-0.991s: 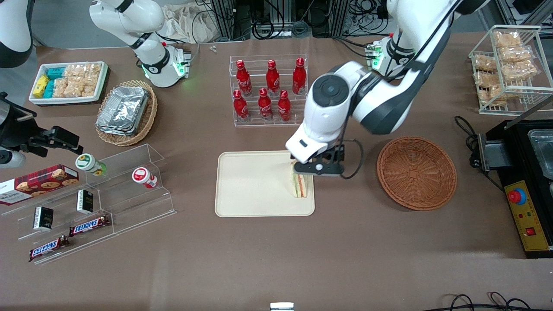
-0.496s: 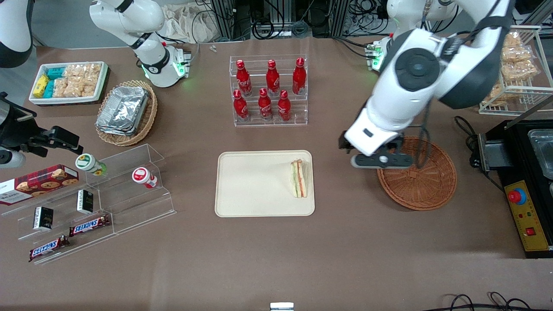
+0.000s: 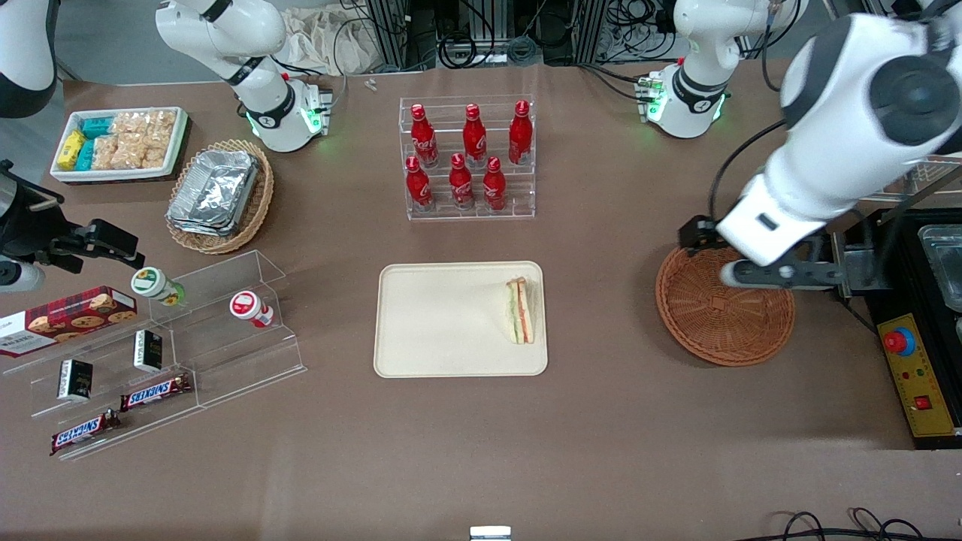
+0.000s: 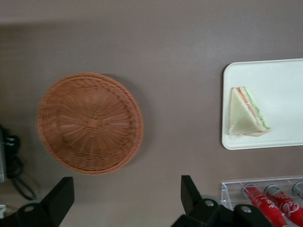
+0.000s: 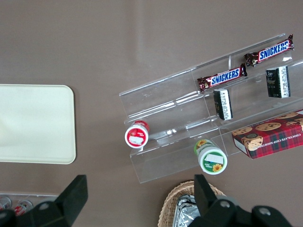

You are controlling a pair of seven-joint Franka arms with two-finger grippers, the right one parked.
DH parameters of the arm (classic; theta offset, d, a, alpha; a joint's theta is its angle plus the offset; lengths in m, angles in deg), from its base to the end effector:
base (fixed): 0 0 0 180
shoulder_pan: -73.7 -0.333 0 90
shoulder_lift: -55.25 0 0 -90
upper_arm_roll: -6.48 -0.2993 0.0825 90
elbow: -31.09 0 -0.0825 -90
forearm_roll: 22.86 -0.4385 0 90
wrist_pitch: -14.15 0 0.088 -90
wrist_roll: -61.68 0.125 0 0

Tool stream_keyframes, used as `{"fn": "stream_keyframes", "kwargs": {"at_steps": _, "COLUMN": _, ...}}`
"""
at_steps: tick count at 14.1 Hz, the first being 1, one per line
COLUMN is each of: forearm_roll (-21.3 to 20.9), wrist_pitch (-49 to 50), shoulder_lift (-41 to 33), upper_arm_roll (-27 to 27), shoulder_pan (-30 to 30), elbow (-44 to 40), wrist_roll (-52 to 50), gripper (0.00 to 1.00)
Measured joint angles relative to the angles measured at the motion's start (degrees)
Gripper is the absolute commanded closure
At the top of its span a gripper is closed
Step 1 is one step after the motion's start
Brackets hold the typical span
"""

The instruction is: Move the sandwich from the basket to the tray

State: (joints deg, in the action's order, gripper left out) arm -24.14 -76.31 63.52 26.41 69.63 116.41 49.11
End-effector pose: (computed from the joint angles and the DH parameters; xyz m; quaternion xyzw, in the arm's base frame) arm 0.6263 -0.1618 0.5477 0.9993 -0.0279 -0.0256 0.0073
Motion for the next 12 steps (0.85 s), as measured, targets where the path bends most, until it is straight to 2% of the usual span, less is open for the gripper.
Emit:
{"fn": "stream_keyframes", "kwargs": {"at_steps": 2, "forearm_roll": 1.2, "wrist_pitch": 2.7, "shoulder_lift": -3.4, "upper_arm_roll": -8.5, "shoulder_pan": 3.2, "elbow": 0.4, "wrist_roll": 5.2, "gripper": 0.00}}
{"fn": "stream_keyframes", "kwargs": {"at_steps": 4, "forearm_roll": 1.4, "wrist_pitch": 4.3, "shoulder_lift": -6.6, "upper_arm_roll": -13.1, "shoulder_pan": 4.2, "elbow": 1.9, "wrist_roll": 7.8, "gripper": 0.00}}
{"fn": "stream_keyframes", "kwargs": {"at_steps": 8, "forearm_roll": 1.4, "wrist_pitch": 4.5, "shoulder_lift": -12.3, "upper_arm_roll": -18.7, "shoulder_pan": 5.9, "elbow": 7.8, "wrist_roll": 9.0, "gripper": 0.00}}
{"fn": "stream_keyframes", "kwargs": {"at_steps": 12, "forearm_roll": 1.4, "wrist_pitch": 4.4, "shoulder_lift": -13.7, "upper_arm_roll": -19.9, "shoulder_pan": 7.1, "elbow": 9.1, "wrist_roll": 9.4, "gripper": 0.00}}
